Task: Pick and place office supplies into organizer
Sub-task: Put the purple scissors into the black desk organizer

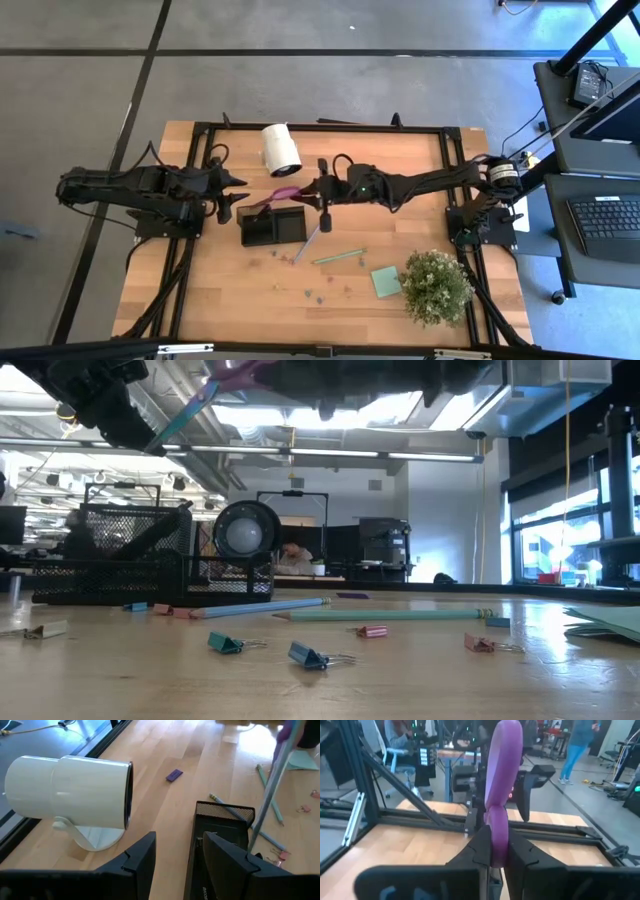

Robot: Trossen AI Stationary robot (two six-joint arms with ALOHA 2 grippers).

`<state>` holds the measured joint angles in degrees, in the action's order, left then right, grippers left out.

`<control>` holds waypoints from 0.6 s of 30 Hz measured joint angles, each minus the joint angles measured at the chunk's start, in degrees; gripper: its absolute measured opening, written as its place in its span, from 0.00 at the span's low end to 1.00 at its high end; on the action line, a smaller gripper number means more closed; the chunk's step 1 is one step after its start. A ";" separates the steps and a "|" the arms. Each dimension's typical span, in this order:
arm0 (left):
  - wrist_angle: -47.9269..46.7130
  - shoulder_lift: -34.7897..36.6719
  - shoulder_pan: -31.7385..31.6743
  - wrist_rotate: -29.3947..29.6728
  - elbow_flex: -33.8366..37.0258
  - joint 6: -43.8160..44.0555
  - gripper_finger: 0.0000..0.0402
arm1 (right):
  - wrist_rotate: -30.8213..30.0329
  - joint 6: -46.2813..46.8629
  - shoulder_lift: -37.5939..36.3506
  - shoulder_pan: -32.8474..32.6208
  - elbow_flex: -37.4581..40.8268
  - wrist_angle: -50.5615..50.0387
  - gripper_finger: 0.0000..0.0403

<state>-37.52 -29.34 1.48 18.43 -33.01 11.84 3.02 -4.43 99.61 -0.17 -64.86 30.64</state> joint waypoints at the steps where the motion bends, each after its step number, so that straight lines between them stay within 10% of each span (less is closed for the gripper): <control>1: 0.00 0.00 0.00 0.19 0.00 -0.06 0.39 | 0.09 0.54 -0.02 0.03 0.39 0.82 0.07; 18: 0.24 0.00 -0.07 3.54 -0.04 -1.09 0.39 | 0.28 4.37 8.26 0.01 -3.27 1.26 0.07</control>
<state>-37.27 -29.34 1.41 21.98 -33.06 10.74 3.30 -0.05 107.88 -0.16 -68.13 31.90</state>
